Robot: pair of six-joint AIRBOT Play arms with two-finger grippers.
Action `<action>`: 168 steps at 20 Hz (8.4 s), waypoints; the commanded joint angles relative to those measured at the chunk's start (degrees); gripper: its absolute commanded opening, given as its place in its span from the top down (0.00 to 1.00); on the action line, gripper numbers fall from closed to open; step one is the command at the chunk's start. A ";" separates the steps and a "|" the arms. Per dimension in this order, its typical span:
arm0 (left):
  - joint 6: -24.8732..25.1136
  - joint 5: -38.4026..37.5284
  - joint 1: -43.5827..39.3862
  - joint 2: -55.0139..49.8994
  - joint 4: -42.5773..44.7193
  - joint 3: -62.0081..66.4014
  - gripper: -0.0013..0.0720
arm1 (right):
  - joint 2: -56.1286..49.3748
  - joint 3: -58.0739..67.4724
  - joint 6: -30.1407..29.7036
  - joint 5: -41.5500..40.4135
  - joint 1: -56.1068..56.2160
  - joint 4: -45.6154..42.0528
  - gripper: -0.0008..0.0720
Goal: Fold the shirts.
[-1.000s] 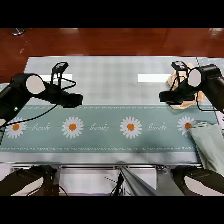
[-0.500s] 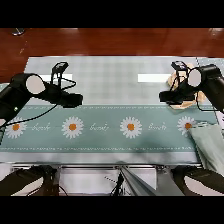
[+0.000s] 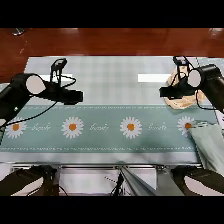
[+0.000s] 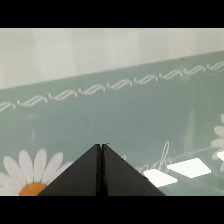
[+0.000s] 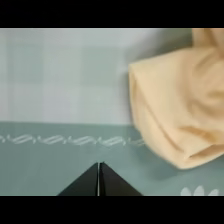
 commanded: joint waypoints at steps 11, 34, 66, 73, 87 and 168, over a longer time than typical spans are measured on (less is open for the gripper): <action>0.13 21.44 1.86 -1.14 13.07 -0.02 0.02 | -17.33 8.22 17.35 -25.51 -22.67 -9.31 0.13; 3.78 1.01 2.64 30.38 -9.31 -20.65 0.02 | 10.01 43.95 -22.32 -6.36 -19.89 35.93 0.96; -0.50 -6.64 6.95 30.01 -8.55 -25.90 0.02 | 7.98 1.14 -23.30 10.29 -13.68 37.75 0.14; 16.35 4.70 8.13 14.91 -41.46 -34.36 0.02 | 23.10 -25.59 -25.59 8.37 -31.69 41.99 0.14; 39.80 0.63 6.88 -8.44 -60.28 -21.86 0.96 | 18.95 -40.30 -23.10 -9.05 -10.10 58.31 0.14; 35.19 -13.64 40.89 5.09 -44.68 -25.33 0.02 | 10.08 -22.60 -28.15 5.49 -49.05 46.64 0.14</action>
